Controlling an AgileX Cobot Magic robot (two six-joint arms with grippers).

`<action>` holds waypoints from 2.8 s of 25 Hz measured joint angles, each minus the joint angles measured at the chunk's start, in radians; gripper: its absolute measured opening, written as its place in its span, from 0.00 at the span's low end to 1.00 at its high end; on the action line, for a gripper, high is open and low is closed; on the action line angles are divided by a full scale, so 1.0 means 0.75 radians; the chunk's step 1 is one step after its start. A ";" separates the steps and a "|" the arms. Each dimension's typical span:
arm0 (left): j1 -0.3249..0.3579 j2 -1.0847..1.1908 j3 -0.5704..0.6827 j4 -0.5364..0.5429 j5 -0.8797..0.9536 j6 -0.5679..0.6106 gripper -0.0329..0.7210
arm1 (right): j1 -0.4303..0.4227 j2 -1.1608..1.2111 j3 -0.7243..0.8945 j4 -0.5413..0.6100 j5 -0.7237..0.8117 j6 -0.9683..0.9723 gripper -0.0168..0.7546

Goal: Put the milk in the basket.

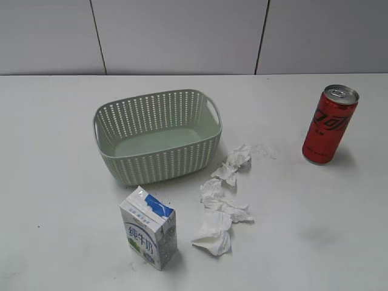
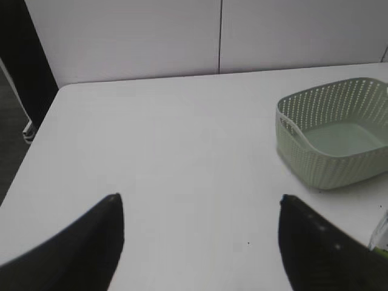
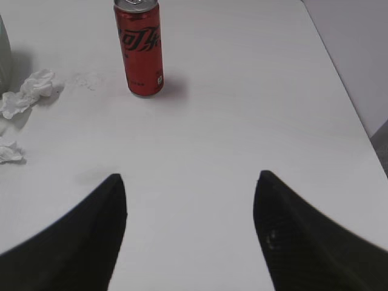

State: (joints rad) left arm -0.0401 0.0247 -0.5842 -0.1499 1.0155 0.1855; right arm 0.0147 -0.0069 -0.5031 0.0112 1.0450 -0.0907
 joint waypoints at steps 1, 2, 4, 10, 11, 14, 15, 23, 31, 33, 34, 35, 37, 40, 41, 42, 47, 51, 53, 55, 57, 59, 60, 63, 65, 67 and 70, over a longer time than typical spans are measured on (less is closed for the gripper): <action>0.000 0.023 -0.020 -0.012 -0.014 0.022 0.83 | 0.000 0.000 0.000 0.000 0.000 0.000 0.69; 0.000 0.056 -0.033 -0.026 -0.025 0.049 0.83 | 0.000 0.000 0.000 0.000 0.000 0.000 0.69; 0.000 0.134 -0.060 -0.056 -0.055 0.109 0.83 | 0.000 0.000 0.000 0.000 0.000 0.000 0.69; 0.000 0.434 -0.117 -0.190 -0.164 0.310 0.83 | 0.000 0.000 0.000 0.000 0.001 0.000 0.69; 0.000 0.490 -0.121 -0.233 -0.174 0.378 0.83 | 0.000 0.000 0.000 0.000 0.001 0.000 0.69; 0.000 0.656 -0.140 -0.376 -0.195 0.561 0.83 | 0.000 0.000 0.000 0.000 0.001 0.000 0.69; 0.000 0.702 -0.150 -0.431 -0.200 0.615 0.83 | 0.000 0.000 0.000 0.000 0.001 0.000 0.69; -0.128 1.069 -0.306 -0.609 -0.183 1.058 0.82 | 0.000 0.000 0.000 0.000 0.001 0.000 0.69; -0.445 1.430 -0.463 -0.551 -0.115 1.403 0.82 | 0.000 0.000 0.000 0.000 0.000 0.000 0.69; -0.535 1.530 -0.484 -0.488 -0.110 1.494 0.82 | 0.000 0.000 0.000 0.000 0.000 0.000 0.69; -0.583 1.578 -0.493 -0.447 -0.108 1.539 0.82 | 0.000 0.000 0.000 0.000 0.000 0.000 0.69; -0.630 1.626 -0.502 -0.404 -0.105 1.600 0.82 | 0.000 0.000 0.000 0.000 0.000 0.000 0.69; -0.713 1.715 -0.527 -0.338 -0.099 1.656 0.82 | 0.000 0.000 0.000 0.000 0.000 0.000 0.69; -0.803 1.849 -0.575 -0.308 -0.101 1.684 0.82 | 0.000 0.000 0.000 0.000 0.000 0.000 0.69; -0.822 1.897 -0.589 -0.300 -0.106 1.696 0.82 | 0.000 0.000 0.000 0.000 0.000 0.000 0.69; -0.839 1.936 -0.603 -0.292 -0.112 1.709 0.82 | 0.000 0.000 0.000 0.000 0.000 0.000 0.69; -0.868 2.132 -0.680 -0.259 -0.146 1.741 0.82 | 0.000 0.000 0.000 0.000 0.000 0.000 0.69; -0.870 2.213 -0.690 -0.252 -0.176 1.746 0.79 | 0.000 0.000 0.000 0.000 0.000 0.000 0.69; -0.870 2.230 -0.691 -0.256 -0.189 1.747 0.79 | 0.000 0.000 0.000 0.000 0.000 0.000 0.69; -0.870 2.241 -0.691 -0.264 -0.198 1.747 0.79 | 0.000 0.000 0.000 0.000 0.000 0.000 0.69; -0.870 2.257 -0.692 -0.280 -0.197 1.747 0.79 | 0.000 0.000 0.000 0.000 0.000 0.000 0.69; -0.870 2.270 -0.693 -0.300 -0.193 1.747 0.78 | 0.000 0.000 0.000 0.000 0.000 0.000 0.69; -0.870 2.274 -0.693 -0.315 -0.186 1.747 0.77 | 0.000 0.000 0.000 0.000 0.000 0.000 0.69; -0.870 2.280 -0.693 -0.368 -0.157 1.747 0.73 | 0.000 0.000 0.000 0.000 0.000 0.000 0.69; -0.870 2.280 -0.693 -0.382 -0.148 1.747 0.70 | 0.000 0.000 0.000 0.000 0.000 0.000 0.69; -0.870 2.280 -0.693 -0.383 -0.146 1.747 0.65 | 0.000 0.000 0.000 0.000 0.000 0.000 0.69; -0.870 2.280 -0.693 -0.385 -0.124 1.747 0.52 | 0.000 0.000 0.000 0.000 0.000 0.000 0.69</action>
State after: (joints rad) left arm -0.6924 1.7350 -1.1037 -0.4390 0.9228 1.4958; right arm 0.0147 -0.0069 -0.5031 0.0112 1.0452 -0.0907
